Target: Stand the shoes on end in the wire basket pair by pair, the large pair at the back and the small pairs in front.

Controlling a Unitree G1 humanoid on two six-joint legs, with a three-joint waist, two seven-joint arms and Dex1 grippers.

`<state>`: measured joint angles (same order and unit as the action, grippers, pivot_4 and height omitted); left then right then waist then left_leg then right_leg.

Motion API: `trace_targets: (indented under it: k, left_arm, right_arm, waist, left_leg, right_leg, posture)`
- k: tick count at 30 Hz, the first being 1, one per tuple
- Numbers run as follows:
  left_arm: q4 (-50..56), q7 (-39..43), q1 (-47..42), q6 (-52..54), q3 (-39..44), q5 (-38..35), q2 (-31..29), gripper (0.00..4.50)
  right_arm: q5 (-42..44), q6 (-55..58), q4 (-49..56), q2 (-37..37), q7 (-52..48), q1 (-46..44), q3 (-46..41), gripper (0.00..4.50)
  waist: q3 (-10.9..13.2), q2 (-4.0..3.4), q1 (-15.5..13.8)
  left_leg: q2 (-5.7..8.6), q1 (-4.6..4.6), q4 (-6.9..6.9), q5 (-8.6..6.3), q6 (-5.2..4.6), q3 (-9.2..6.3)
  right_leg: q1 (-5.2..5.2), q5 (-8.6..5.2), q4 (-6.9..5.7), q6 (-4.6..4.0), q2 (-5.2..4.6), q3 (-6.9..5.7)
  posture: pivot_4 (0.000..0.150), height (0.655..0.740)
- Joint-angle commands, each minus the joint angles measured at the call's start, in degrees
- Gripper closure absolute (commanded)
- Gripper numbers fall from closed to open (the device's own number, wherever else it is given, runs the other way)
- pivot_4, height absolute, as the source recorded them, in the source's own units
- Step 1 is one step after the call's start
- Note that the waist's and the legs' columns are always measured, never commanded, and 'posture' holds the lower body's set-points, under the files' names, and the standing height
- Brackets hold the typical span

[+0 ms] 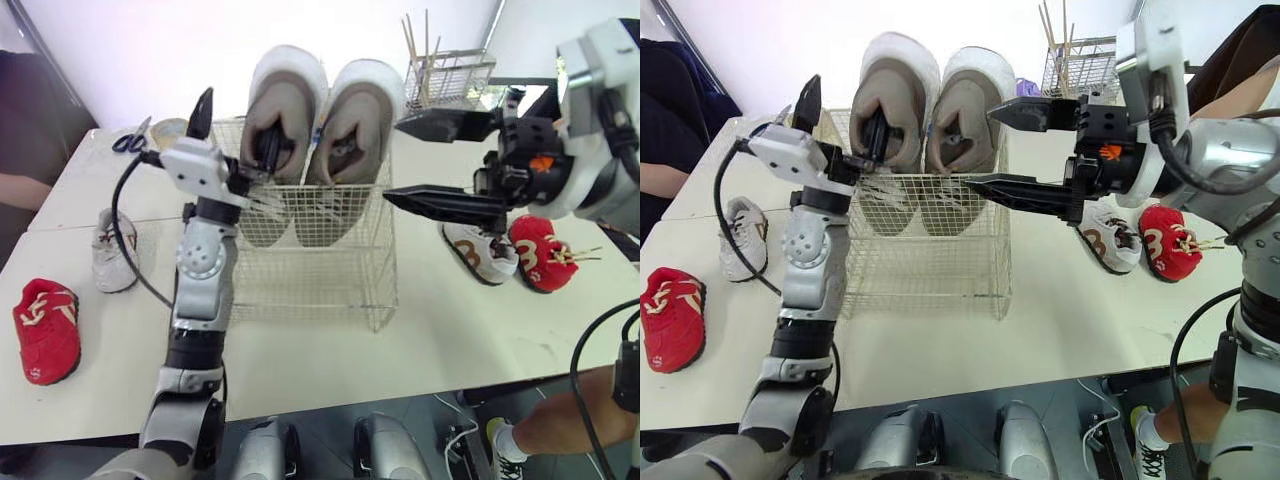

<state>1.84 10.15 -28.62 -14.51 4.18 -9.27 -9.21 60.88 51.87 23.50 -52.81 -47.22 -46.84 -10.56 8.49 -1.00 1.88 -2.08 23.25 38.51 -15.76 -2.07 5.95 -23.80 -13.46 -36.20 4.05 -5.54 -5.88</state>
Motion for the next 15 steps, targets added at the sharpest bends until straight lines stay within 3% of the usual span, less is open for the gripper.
trace_targets:
  k: [1,8,15]
  left_arm:
    - [5.26,0.83,3.68,6.52,2.69,-4.24,-1.59,0.05]
    - [7.47,1.92,1.42,10.14,2.23,-7.1,-1.19,0.05]
    - [13.1,5.19,1.05,17.49,4.04,-14.52,-3.7,0.05]
  right_arm:
    - [-0.96,-1.96,-0.2,0.41,-1.16,0.14,-1.02,0.0]
    - [-2.57,-3.39,-1.36,1.33,-3.24,0.54,-0.26,0.0]
    - [-3.23,-3.53,-1.61,1.3,-4.69,1.02,-0.76,0.0]
  waist:
    - [0.17,0.28,-0.29]
    - [0.49,0.78,-1.84]
    - [0.89,1.36,-2.45]
  left_leg:
    - [0.0,0.01,-0.15,0.06,0.1,0.0]
    - [0.19,0.25,-0.18,0.21,0.35,0.06]
    - [0.25,0.36,-0.19,0.21,0.35,0.16]
  right_leg:
    - [-0.09,0.0,0.0,-0.04,0.01,0.0]
    - [-0.27,0.05,0.14,-0.1,-0.17,0.06]
    - [-0.42,0.07,0.15,-0.06,-0.3,0.07]
  posture:
    - [0.15,0.74]
    - [0.15,0.74]
    - [0.15,0.74]
